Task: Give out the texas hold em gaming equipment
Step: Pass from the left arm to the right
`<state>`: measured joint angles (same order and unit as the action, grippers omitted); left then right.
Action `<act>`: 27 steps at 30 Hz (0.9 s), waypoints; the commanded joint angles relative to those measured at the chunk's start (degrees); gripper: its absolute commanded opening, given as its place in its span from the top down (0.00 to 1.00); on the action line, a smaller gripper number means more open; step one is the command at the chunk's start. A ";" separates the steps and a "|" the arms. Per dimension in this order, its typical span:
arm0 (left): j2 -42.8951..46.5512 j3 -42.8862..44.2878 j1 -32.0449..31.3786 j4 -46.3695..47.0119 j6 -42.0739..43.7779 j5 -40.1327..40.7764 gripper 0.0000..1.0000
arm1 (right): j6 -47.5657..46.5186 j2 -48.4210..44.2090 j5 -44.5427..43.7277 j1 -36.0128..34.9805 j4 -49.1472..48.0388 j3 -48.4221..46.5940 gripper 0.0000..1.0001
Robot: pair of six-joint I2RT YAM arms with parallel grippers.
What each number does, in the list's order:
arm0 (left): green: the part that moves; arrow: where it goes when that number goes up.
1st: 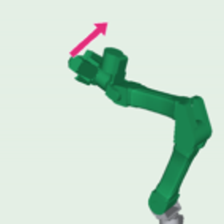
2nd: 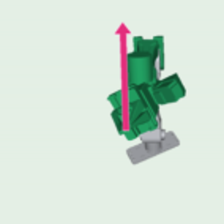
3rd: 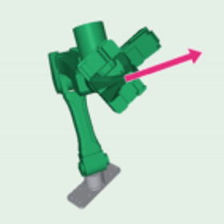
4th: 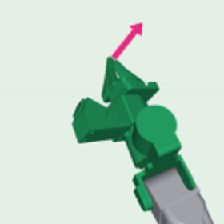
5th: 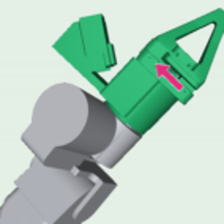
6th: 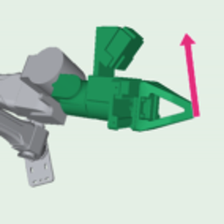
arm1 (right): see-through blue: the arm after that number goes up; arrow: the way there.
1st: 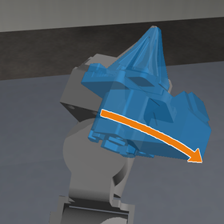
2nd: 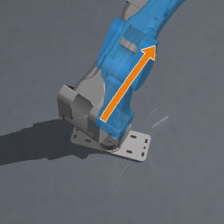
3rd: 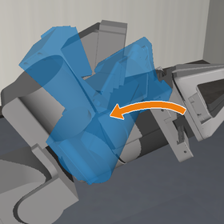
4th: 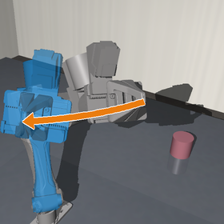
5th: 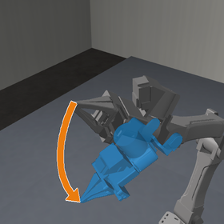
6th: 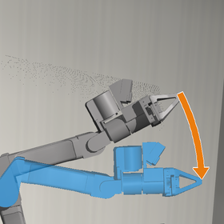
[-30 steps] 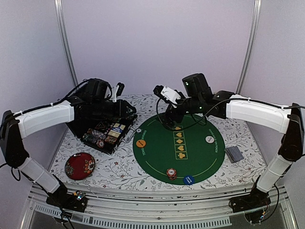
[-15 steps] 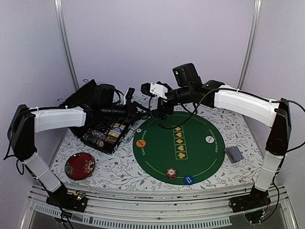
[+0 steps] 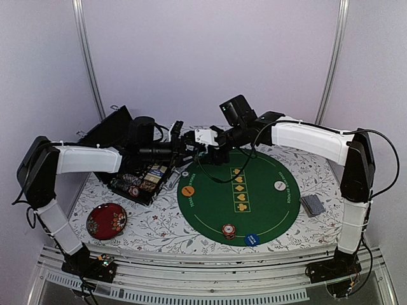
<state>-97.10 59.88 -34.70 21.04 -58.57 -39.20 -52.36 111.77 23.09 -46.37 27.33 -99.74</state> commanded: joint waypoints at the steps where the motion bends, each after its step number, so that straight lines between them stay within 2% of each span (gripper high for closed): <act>1: -0.26 -0.78 0.57 7.60 -2.89 -1.83 1.00 | -0.47 3.36 -1.93 0.30 0.53 -2.80 0.43; 7: -0.03 -1.64 0.86 8.68 -3.50 -2.06 1.00 | -1.07 3.55 -3.13 0.23 -0.19 -2.48 0.39; 10: -0.46 -1.89 0.90 9.23 -3.76 -2.35 1.00 | -0.52 3.26 -2.67 0.29 -0.88 -2.63 0.46; 15: -0.61 -2.22 1.02 9.91 -4.19 -2.54 1.00 | -0.14 2.04 -1.90 0.18 -1.38 -2.32 0.40; 19: -0.63 -2.21 1.13 10.43 -4.42 -2.90 1.00 | -0.44 1.62 -1.54 0.03 -1.49 -2.30 0.43; 21: -0.53 -2.43 1.13 10.47 -4.36 -2.94 1.00 | -0.63 1.46 -1.41 -0.22 -1.34 -2.30 0.47; 27: -0.95 -3.27 1.60 10.92 -4.47 -3.33 1.00 | -1.90 1.61 -1.61 -1.47 0.33 -3.29 0.75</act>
<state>-97.51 57.36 -33.95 28.51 -62.28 -41.65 -52.88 114.85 21.23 -46.70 26.96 -101.21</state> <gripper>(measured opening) 0.407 0.384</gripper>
